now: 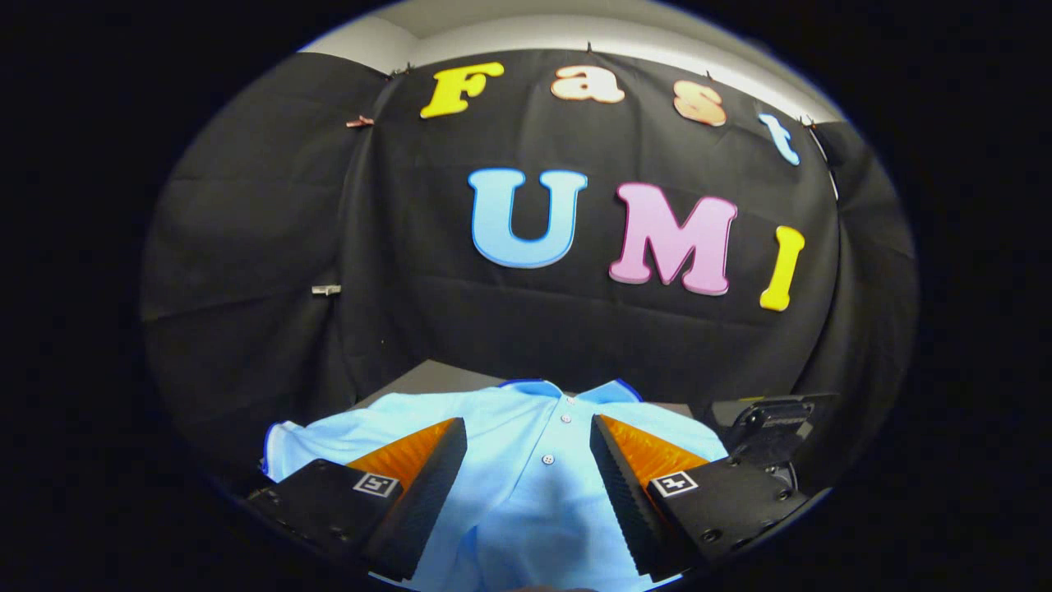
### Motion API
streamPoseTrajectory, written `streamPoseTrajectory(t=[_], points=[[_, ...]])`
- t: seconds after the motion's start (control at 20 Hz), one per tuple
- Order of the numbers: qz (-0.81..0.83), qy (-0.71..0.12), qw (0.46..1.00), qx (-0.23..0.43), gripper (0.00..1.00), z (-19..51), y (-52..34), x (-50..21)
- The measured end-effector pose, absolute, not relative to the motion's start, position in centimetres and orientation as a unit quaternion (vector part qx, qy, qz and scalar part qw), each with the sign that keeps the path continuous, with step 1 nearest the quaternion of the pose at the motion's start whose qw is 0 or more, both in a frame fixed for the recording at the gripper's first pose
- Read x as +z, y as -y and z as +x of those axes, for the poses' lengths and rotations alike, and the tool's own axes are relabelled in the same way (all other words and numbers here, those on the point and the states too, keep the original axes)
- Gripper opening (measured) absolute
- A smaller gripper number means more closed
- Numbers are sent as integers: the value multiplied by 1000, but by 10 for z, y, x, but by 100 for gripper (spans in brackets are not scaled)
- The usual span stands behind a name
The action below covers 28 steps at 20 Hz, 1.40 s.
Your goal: Put the clothes into the washing machine and then close the washing machine lid.
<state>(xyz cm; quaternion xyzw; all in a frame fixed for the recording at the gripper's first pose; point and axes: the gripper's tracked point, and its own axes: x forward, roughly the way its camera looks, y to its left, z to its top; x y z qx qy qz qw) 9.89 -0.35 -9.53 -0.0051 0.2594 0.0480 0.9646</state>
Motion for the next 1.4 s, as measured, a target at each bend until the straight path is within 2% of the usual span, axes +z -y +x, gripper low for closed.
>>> streamPoseTrajectory(t=[0.1,0.2,0.4,0.5,0.6,0.85,0.9,1.0,1.05,1.3,1.35,1.4], points=[[20,-340,939,33,95,108,9,-129],[42,-448,893,23,96,98,11,-166],[5,-464,885,44,97,100,5,-172],[6,-472,881,47,95,98,5,-173],[10,-483,874,47,83,98,10,-168],[-15,-477,877,58,31,100,16,-170],[-22,-473,879,61,28,100,16,-168],[-27,-463,884,65,28,101,15,-170],[-27,-468,881,62,14,97,17,-164],[-7,-475,879,48,14,97,19,-164],[-4,-480,876,50,9,100,18,-165],[-1,-484,874,50,9,100,19,-164]])
